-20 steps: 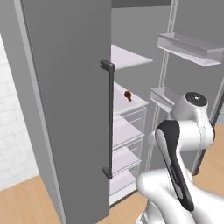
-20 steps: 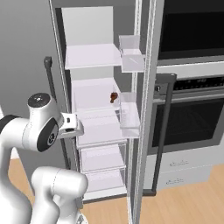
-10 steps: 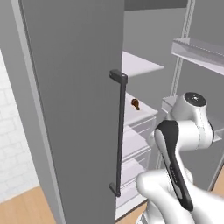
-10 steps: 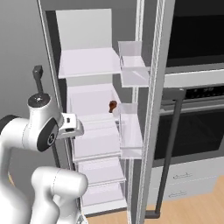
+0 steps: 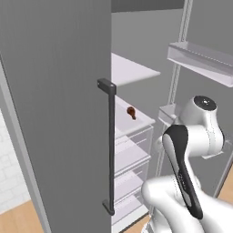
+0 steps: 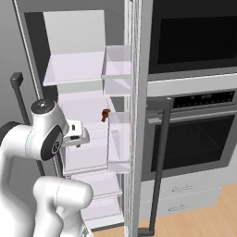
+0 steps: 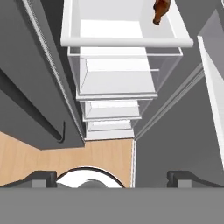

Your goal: Place one sweet potato and one chicken drumstick in each tupperware on the nearby counter, to pack two identical lunches.

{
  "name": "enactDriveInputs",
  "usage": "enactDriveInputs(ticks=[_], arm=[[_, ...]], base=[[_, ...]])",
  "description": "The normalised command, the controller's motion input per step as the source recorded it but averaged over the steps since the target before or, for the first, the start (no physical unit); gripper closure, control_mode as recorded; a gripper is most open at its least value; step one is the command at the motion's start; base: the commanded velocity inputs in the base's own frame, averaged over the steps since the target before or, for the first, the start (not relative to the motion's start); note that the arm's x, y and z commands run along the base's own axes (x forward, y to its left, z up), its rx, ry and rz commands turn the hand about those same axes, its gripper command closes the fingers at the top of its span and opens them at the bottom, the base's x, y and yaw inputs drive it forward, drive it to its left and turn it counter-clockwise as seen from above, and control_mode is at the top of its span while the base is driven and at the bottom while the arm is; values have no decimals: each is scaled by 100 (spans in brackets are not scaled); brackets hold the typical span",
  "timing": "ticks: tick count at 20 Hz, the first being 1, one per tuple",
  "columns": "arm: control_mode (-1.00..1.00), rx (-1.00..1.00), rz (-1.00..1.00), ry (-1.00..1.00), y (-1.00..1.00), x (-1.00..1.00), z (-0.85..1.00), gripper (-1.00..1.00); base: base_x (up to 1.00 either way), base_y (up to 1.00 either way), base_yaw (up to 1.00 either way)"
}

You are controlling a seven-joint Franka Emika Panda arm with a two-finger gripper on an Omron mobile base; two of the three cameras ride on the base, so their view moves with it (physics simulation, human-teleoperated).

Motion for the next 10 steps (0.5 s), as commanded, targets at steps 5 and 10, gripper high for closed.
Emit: enactDriveInputs(ticks=[5,10], arm=[[-100,-1,-1,0,3,12,-2,-100],[-100,0,-2,0,5,59,-15,-100]], base=[[11,12,-1],[0,0,0]])
